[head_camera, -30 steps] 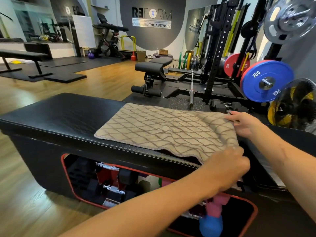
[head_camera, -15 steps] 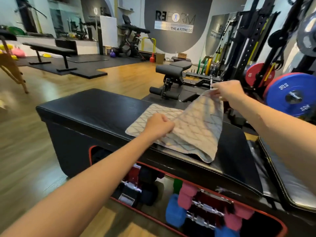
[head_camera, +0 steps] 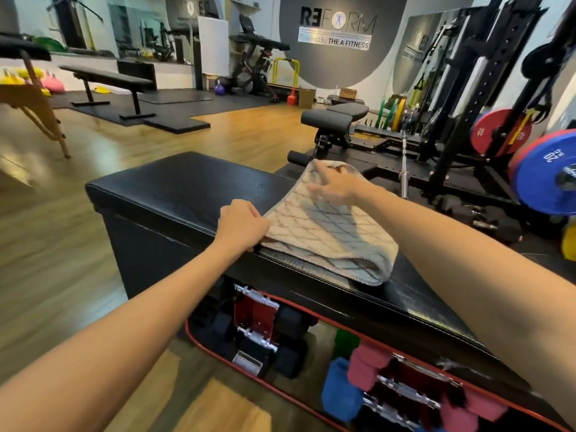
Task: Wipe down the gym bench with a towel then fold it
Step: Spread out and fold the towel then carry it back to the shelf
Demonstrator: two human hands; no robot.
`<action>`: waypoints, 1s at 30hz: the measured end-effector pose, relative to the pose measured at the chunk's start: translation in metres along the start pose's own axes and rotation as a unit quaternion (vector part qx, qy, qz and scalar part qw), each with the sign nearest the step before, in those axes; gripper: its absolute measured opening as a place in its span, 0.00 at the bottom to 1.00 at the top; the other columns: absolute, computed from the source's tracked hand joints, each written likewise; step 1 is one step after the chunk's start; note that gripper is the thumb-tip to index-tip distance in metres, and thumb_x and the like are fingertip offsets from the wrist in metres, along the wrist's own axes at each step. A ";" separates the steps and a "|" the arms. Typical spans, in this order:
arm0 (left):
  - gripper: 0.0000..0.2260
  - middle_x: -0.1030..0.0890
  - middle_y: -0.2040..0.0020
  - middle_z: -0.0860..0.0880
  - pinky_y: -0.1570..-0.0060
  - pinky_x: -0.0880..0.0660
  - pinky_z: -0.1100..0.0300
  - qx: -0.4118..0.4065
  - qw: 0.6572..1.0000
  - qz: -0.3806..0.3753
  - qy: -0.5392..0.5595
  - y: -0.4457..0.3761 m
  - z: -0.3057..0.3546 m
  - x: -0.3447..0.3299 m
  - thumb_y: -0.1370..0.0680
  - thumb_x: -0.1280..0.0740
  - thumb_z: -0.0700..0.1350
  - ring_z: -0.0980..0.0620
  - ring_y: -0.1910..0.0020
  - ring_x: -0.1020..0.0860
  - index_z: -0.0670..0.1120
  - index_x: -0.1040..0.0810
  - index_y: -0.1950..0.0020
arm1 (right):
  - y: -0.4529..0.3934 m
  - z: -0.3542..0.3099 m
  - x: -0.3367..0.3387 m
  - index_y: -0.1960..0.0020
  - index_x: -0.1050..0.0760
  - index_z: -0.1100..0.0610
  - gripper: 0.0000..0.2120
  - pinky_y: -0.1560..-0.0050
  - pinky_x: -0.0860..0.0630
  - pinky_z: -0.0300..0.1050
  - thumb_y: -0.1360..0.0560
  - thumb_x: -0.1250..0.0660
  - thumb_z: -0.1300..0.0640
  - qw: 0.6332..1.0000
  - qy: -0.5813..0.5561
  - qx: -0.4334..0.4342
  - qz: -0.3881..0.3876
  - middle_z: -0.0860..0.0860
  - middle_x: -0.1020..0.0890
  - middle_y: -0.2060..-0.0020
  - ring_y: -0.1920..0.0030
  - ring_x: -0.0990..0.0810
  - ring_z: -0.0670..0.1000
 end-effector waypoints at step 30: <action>0.08 0.25 0.61 0.41 0.76 0.31 0.63 0.114 0.982 -0.152 0.012 0.006 0.014 -0.023 0.28 0.30 0.41 0.51 0.70 0.27 0.40 0.26 0.55 | 0.199 0.054 -0.044 0.23 0.37 0.49 0.42 0.27 0.39 0.43 0.30 0.35 0.27 0.974 -0.041 0.215 0.066 0.43 0.34 0.26 0.27 0.36 0.44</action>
Point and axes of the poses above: each hand's wrist, its own y-axis away from the middle knuckle, its own x-axis out of the back of the hand, z = x × y, the point moved 8 cm from there along -y, towards the middle knuckle
